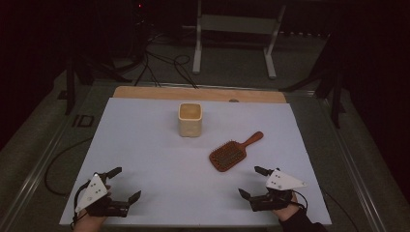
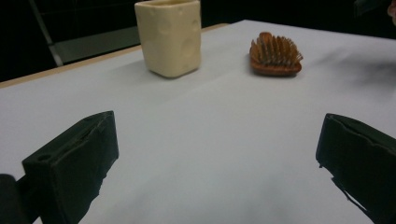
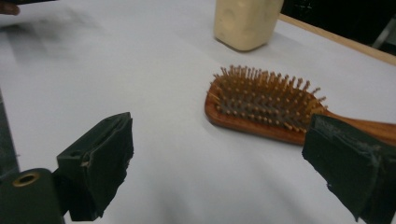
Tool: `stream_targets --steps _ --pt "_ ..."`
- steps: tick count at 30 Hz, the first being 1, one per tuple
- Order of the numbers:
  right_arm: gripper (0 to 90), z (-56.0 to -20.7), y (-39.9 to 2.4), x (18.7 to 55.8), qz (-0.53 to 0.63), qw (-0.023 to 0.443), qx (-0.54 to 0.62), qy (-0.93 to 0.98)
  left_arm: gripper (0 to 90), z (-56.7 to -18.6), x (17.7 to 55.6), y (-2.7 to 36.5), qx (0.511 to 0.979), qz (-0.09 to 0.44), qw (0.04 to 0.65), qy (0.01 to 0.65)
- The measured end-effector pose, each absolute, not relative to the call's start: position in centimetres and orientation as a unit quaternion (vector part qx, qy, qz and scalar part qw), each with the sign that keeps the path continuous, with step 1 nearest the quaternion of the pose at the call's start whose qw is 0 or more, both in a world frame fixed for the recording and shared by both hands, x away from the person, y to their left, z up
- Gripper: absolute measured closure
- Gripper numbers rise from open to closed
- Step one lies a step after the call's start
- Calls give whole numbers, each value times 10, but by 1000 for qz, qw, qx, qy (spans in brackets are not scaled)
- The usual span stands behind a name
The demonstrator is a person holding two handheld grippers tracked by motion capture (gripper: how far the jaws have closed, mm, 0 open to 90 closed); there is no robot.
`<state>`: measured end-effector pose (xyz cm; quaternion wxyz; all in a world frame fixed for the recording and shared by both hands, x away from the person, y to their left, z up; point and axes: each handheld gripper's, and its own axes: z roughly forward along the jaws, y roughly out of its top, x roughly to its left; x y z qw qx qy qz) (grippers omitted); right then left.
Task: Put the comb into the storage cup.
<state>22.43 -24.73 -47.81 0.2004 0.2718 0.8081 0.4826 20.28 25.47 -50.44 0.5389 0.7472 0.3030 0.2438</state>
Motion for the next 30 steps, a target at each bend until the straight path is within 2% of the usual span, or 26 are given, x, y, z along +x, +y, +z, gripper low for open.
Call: stream_targets --steps 8,19,30 --pt "86 -459 -242 219 477 200 255 817 0 -505 204 254 748 241 537 305" --pt "86 -424 -242 225 472 234 223 820 0 -506 204 253 751 237 538 300" --pt "87 -403 -240 235 475 246 207 819 0 -506 203 253 751 237 538 300"
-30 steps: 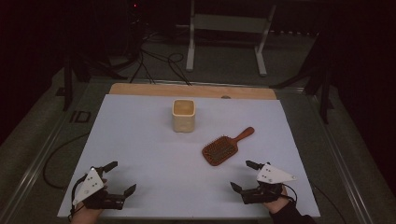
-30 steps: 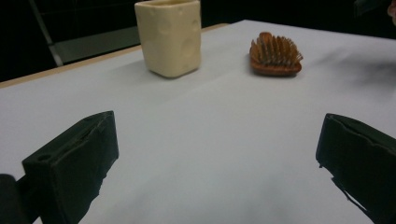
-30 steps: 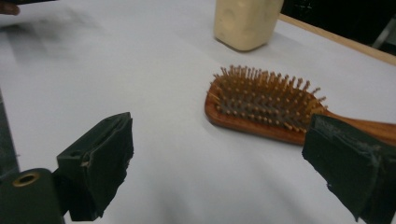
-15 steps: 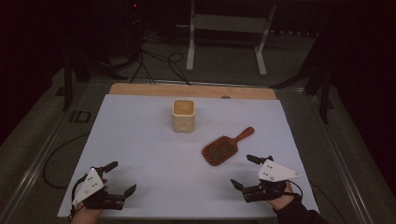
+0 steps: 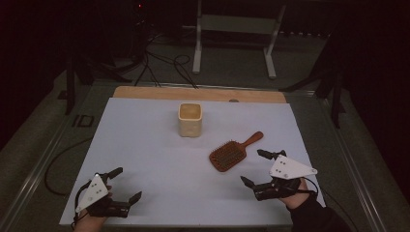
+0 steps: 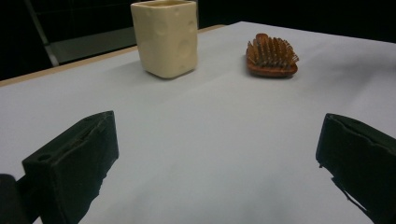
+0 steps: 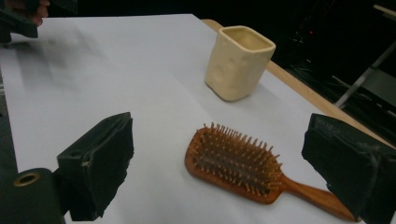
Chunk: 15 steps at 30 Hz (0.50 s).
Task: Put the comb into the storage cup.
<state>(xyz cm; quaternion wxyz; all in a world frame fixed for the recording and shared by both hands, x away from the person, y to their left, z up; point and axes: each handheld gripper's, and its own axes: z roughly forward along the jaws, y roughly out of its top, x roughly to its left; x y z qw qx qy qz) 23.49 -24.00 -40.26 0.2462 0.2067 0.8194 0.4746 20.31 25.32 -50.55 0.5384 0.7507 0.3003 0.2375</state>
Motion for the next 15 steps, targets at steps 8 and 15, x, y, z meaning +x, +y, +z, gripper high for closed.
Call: stream_targets --steps 8,15 --pt "87 -390 -243 252 482 252 207 813 0 -505 202 252 749 237 542 297" --pt "87 -379 -248 268 486 260 209 808 0 -505 202 253 749 238 542 297"
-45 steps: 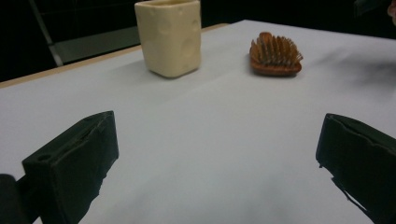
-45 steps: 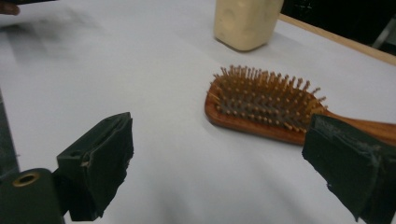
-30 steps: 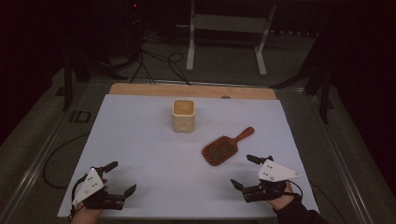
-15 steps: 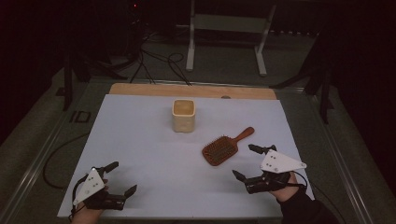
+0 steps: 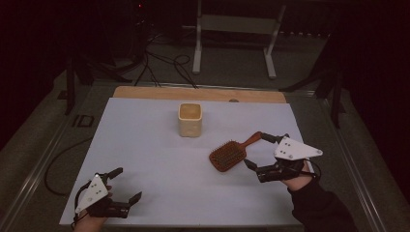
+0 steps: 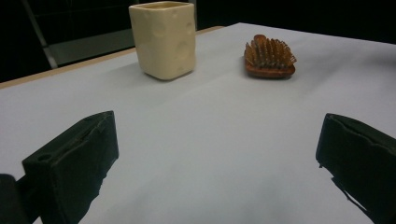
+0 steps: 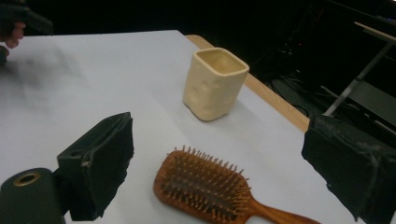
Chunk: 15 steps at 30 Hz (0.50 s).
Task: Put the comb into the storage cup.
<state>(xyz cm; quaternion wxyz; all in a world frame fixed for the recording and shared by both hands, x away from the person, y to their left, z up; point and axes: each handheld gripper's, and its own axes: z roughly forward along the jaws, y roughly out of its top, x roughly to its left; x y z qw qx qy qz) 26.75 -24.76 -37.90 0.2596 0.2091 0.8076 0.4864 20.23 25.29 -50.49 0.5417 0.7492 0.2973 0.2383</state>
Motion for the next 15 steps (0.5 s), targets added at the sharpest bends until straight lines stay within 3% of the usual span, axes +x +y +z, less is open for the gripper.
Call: stream_targets --steps 15 --pt "91 -369 -244 307 485 262 220 805 0 -505 202 253 749 240 542 296"
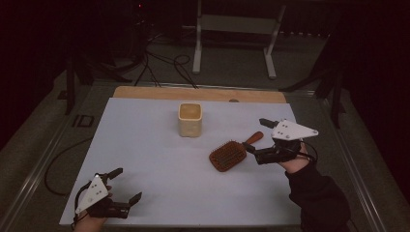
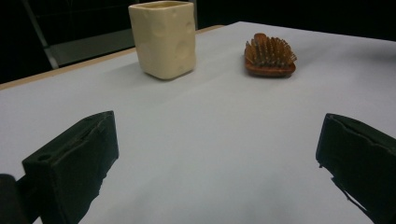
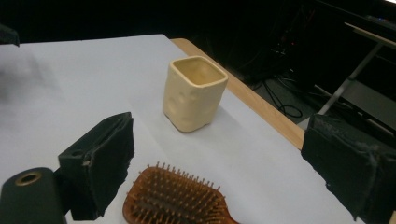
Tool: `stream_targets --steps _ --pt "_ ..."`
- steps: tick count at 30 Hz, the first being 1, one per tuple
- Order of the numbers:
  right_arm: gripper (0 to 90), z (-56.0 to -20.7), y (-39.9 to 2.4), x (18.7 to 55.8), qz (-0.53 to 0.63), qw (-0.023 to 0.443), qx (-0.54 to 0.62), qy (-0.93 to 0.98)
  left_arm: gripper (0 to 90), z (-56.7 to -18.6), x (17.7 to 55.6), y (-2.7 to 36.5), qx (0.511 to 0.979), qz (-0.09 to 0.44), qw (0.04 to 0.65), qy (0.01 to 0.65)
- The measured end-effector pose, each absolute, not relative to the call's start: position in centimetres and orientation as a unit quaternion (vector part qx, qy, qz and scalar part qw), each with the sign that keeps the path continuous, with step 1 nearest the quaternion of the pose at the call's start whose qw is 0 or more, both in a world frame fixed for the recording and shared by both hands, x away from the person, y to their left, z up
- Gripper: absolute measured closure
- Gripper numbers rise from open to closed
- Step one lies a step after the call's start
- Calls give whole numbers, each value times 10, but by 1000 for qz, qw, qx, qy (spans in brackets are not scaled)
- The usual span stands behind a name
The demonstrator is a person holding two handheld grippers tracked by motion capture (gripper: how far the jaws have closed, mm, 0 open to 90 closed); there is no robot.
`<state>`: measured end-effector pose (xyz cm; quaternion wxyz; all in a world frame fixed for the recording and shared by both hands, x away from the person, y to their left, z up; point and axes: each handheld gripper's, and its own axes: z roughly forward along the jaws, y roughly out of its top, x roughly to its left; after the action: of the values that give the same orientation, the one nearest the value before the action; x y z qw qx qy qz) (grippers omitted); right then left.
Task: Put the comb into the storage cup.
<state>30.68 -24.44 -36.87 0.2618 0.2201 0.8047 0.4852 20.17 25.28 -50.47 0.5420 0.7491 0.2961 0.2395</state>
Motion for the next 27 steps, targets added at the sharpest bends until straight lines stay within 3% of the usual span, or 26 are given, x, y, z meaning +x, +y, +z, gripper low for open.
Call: stream_targets --steps 23,27 --pt "92 -409 -248 371 446 248 284 812 0 -505 201 251 750 241 541 293" --pt "142 -419 -253 379 441 246 299 810 0 -505 201 252 751 242 541 292"
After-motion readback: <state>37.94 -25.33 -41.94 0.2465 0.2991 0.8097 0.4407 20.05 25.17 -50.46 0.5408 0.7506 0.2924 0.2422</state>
